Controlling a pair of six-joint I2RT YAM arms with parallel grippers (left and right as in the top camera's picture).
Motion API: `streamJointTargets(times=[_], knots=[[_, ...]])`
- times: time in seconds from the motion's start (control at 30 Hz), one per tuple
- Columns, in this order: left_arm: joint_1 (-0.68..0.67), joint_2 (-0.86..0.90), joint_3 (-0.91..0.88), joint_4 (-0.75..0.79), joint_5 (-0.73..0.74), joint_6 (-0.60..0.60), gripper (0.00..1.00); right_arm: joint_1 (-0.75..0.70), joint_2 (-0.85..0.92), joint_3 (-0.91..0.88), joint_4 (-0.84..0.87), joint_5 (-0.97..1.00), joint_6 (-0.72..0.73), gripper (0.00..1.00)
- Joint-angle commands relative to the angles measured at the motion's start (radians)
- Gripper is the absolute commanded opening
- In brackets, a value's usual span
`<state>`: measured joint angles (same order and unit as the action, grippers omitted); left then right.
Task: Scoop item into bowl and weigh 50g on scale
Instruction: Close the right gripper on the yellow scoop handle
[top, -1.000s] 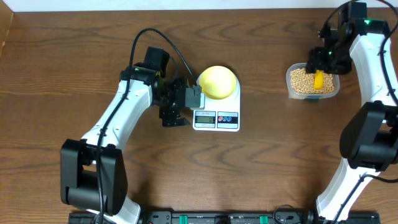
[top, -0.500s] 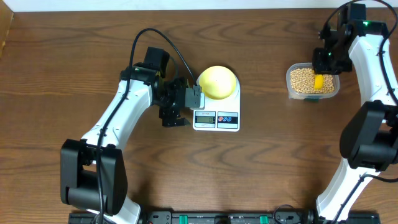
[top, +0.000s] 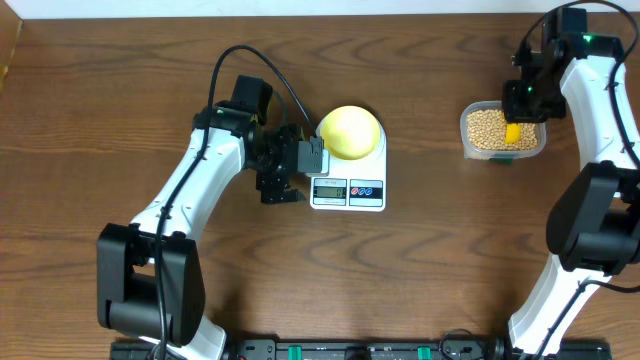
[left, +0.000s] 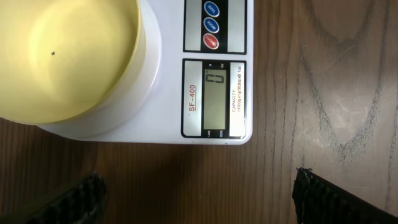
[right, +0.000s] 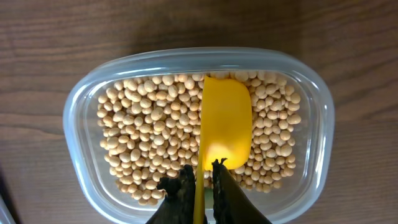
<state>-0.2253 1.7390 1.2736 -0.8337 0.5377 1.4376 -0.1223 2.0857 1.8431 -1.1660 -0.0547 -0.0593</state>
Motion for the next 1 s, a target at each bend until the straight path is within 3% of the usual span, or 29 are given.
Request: streamJointTargets(times=[0.0,0.23,0.33,0.43,0.53,0.7,0.97], knots=[[-0.002,0.005,-0.008,-0.005,0.016,0.007,0.98,0.002,-0.006,-0.021,0.009,0.008,0.003,0.05],[-0.002,0.005,-0.008,-0.005,0.016,0.007,0.98,0.002,-0.006,-0.021,0.026,0.008,0.002,0.02],[-0.002,0.005,-0.008,-0.005,0.016,0.007,0.98,0.002,-0.006,-0.021,0.032,0.007,0.002,0.18],[-0.002,0.005,-0.008,-0.005,0.016,0.007,0.97,0.002,-0.006,-0.021,0.051,0.003,0.002,0.19],[-0.002,0.005,-0.008,-0.005,0.016,0.007,0.98,0.002,-0.006,-0.021,0.064,-0.007,0.002,0.17],[-0.002,0.005,-0.008,-0.005,0.016,0.007,0.97,0.000,-0.006,-0.021,0.056,-0.006,0.002,0.02],[-0.002,0.005,-0.008,-0.005,0.016,0.007,0.98,-0.028,-0.006,-0.021,0.033,-0.010,0.002,0.01]])
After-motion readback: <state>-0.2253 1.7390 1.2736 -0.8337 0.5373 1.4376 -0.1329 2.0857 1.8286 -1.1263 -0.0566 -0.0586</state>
